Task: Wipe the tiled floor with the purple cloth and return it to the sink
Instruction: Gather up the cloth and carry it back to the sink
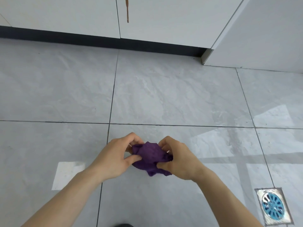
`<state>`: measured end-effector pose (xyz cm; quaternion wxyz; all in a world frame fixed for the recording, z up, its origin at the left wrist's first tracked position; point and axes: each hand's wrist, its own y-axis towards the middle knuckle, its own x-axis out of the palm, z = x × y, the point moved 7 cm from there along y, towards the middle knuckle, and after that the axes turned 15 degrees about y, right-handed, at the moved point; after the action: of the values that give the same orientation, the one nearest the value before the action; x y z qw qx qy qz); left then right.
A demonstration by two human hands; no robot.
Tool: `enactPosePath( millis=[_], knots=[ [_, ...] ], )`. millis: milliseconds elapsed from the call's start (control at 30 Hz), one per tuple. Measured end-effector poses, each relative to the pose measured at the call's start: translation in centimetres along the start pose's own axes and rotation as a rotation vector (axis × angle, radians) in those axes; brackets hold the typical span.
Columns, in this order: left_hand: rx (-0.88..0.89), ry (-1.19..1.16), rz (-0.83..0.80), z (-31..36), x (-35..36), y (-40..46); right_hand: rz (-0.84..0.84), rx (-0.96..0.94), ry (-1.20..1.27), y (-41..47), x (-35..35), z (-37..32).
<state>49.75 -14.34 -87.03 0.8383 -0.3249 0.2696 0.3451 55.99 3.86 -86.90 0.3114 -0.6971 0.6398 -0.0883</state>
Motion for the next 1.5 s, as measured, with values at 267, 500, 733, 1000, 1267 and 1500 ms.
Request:
enactPosePath(
  millis=[267,500,733,1000,1267,1500],
  knots=[
    [-0.052,0.234,0.092,-0.8,-1.8,-0.1,0.148,-0.114,-0.154,1.1,-1.5,-1.8],
    [-0.043,0.442,0.14,1.4,-4.1,1.2,0.203,-0.11,-0.258,0.1,-3.5,-3.9],
    [-0.003,0.522,0.106,8.5,-10.6,-2.0,0.215,-0.056,-0.273,-6.0,-6.4,-11.1],
    [0.009,0.552,0.07,23.3,-23.0,-10.8,0.235,-0.008,-0.302,-19.7,-11.9,-25.4],
    [-0.027,0.52,0.058,41.7,-38.5,-22.9,0.256,-0.046,-0.318,-38.1,-18.8,-44.4],
    [-0.002,0.504,0.14,56.2,-49.7,-32.2,0.307,-0.152,-0.334,-51.9,-24.6,-58.1]
  ],
)
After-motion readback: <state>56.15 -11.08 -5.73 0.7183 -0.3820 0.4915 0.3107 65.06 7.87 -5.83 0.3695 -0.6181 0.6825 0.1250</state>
